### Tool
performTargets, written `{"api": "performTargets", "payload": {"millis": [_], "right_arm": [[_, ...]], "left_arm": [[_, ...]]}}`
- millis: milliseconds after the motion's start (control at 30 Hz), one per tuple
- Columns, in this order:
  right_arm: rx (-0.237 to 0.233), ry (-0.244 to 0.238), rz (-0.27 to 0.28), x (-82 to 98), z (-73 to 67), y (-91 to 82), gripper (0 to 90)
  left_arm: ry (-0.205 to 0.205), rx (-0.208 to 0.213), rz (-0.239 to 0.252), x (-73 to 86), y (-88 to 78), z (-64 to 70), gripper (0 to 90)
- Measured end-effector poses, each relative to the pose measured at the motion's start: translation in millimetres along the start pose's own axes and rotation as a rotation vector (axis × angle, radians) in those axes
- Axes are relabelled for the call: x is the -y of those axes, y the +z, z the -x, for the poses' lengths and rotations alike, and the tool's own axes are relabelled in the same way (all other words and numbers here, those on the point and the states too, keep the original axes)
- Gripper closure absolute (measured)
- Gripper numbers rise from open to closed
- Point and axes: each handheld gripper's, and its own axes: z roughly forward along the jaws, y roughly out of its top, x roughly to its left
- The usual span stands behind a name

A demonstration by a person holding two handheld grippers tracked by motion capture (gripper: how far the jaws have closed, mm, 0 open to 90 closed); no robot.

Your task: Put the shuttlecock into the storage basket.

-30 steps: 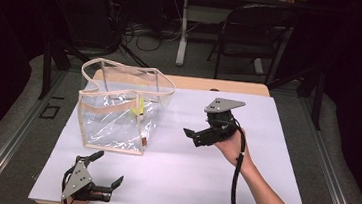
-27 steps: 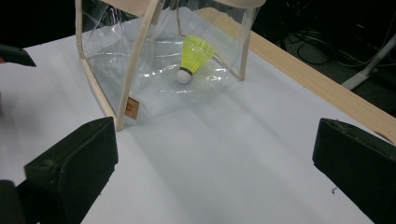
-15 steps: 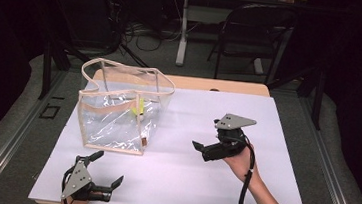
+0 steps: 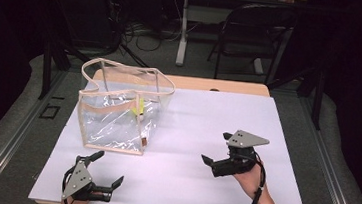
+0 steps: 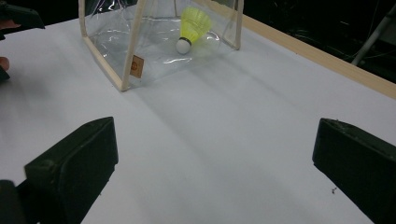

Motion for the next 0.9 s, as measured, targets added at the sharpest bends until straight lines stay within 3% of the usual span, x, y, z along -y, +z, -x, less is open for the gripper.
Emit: {"api": "performTargets", "payload": {"millis": [633, 900], "right_arm": [[0.021, -0.001, 0.029, 52.5, -5.2, -25.0, 0.0], [0.034, -0.043, 0.071, 70.9, -8.8, -31.2, 0.0]], "left_arm": [[0.002, 0.003, -0.001, 0.3, 0.7, 0.4, 0.2], [0.003, 0.003, -0.001, 0.2, 0.6, 0.6, 0.2]]}}
